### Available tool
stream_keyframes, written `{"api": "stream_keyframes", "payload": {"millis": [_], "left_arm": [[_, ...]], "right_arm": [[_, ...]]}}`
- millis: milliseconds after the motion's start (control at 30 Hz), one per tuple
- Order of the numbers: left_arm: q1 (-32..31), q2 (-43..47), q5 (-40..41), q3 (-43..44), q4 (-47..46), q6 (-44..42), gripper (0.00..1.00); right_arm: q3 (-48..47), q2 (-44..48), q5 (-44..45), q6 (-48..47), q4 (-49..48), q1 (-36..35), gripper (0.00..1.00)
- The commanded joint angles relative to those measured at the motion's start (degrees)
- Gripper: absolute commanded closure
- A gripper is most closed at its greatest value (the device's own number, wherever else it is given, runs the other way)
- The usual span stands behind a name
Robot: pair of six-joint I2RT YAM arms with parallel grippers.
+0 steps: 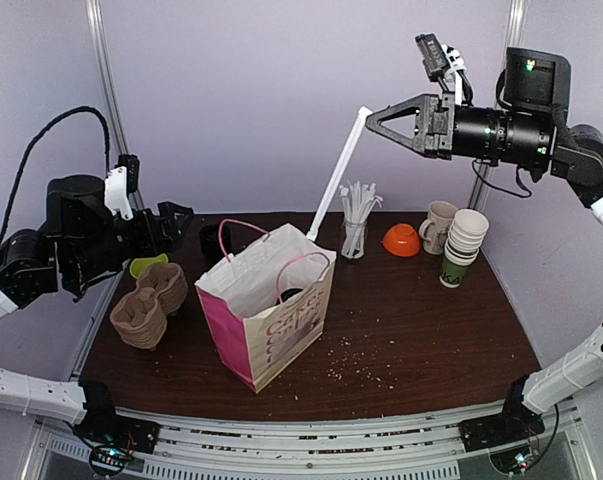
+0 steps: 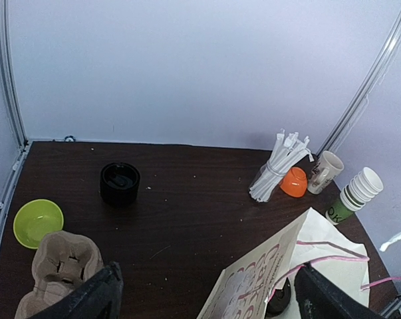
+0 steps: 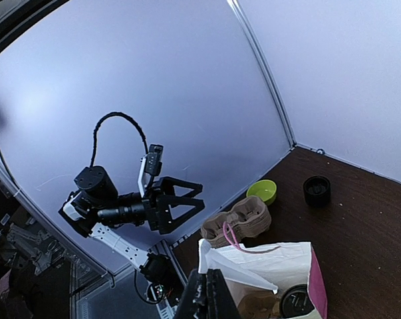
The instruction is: Pack the takeout coffee
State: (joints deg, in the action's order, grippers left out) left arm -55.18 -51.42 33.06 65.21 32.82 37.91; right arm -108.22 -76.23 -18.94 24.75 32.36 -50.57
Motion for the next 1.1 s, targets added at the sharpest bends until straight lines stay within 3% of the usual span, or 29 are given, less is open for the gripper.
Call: {"api": "stream_keyframes", "payload": {"millis": [0,333,933,1067], "left_arm": [[0.16,0.61,1.01,-0.89,-3.44,1.09,0.07],[0.16,2.3,2.0,-2.89,-3.58,1.51,0.07],[0.11,3.3,2.28,-6.26,-3.72,2.63,0.06],[0.16,3.34,2.55,-6.58,-3.73,2.75,0.05]], "right_arm": [[-0.46,-1.79,-1.19,0.21,-4.3,-3.22,1.0],[-2.14,-7.39,-1.99,-1.7,-4.48,-7.29,1.0],[8.6,-17.97,-1.42,-2.78,-7.22,-13.53,0.99],[8.46,-18.23,-1.24,-3.5,-6.64,-13.79,0.67]]}}
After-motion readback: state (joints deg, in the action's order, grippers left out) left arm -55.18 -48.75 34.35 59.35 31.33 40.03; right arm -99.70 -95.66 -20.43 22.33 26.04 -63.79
